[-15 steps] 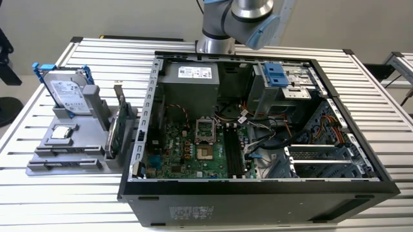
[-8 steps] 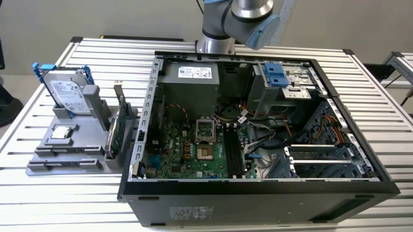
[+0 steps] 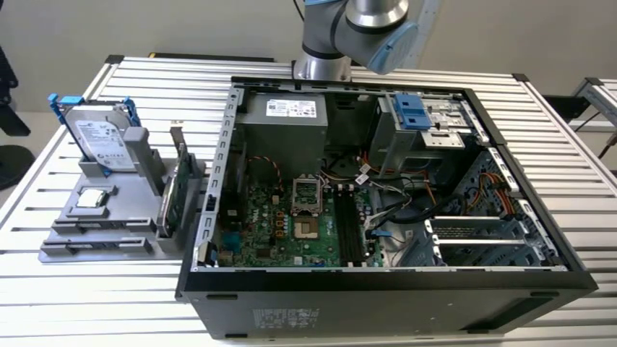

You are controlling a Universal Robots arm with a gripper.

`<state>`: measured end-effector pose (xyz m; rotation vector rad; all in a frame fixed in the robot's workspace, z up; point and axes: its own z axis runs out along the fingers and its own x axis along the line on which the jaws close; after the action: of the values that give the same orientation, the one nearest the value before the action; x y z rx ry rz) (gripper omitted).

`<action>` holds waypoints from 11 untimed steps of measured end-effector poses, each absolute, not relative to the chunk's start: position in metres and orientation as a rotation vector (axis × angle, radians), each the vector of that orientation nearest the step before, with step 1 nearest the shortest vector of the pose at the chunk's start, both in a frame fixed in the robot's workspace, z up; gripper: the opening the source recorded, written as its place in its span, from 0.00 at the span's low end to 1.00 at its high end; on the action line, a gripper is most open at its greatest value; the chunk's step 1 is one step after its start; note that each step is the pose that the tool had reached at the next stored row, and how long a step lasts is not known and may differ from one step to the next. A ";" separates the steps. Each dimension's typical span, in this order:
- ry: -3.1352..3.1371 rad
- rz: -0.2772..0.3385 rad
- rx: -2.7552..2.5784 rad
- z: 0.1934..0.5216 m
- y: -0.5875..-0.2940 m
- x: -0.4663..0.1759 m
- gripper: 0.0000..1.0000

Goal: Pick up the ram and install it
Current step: 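Pick up the ram and move it above insertion slot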

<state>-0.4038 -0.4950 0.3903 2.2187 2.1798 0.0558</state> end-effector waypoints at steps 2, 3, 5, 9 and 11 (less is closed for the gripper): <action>2.180 0.056 2.219 0.390 -0.495 -0.404 1.00; 2.180 0.056 2.219 0.390 -0.495 -0.404 1.00; 2.180 0.056 2.219 0.390 -0.495 -0.404 1.00; 2.180 0.056 2.219 0.390 -0.495 -0.404 1.00; 2.180 0.056 2.219 0.390 -0.495 -0.404 1.00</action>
<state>-0.4038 -0.4948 0.3903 2.2187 2.1797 0.0557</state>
